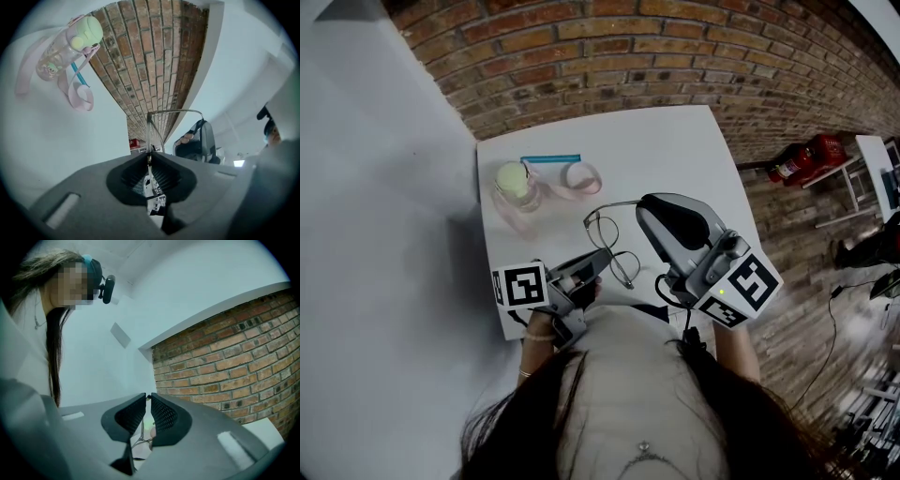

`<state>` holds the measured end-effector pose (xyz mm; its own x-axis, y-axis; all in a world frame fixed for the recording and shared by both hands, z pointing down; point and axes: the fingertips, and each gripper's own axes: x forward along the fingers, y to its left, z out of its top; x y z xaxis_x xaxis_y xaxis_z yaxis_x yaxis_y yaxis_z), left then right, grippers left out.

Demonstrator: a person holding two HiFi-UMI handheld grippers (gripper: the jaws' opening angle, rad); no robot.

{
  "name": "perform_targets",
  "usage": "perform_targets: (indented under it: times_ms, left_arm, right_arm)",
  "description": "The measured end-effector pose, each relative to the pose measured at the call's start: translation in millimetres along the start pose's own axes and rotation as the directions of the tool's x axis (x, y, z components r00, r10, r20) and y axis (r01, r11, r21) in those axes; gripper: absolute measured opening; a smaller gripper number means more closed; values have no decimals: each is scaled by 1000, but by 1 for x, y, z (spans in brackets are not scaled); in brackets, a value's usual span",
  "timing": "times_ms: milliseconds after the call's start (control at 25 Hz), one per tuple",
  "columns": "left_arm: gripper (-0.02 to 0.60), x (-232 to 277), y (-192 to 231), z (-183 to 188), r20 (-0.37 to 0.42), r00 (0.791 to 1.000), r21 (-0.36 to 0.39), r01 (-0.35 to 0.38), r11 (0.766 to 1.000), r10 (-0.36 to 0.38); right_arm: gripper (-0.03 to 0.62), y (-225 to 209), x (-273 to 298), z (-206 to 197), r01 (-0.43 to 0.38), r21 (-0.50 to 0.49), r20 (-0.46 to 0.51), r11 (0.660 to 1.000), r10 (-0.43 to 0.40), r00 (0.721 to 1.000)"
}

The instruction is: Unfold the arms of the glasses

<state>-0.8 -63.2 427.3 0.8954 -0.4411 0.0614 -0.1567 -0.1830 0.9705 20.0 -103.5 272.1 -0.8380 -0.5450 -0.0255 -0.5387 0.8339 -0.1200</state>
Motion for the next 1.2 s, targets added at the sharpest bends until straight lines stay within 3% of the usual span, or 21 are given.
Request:
perform_targets:
  times_ms: [120,280,360,720,1200]
  left_arm:
    - [23,-1,5,1,-18,1000,49,-16,999,17]
    - [23,2,-5,1,28,998,-91,55,994,-53]
    - [23,1,-7,4,46,996,-116,80,990,-75]
    - [23,-4,-7,13,101,990,-132,112,985,-99]
    - [23,-9,-6,19,138,987,-135,102,986,-83]
  right_arm:
    - [40,-1,-1,-1,4,1,-1,1000,-4,1000]
    - [40,0,0,-2,-7,10,7,1000,7,1000]
    - [41,1,0,-2,-12,14,11,1000,12,1000]
    - [41,7,1,-4,-34,9,-3,999,34,999]
    - [40,2,-3,-4,-19,17,0,1000,19,1000]
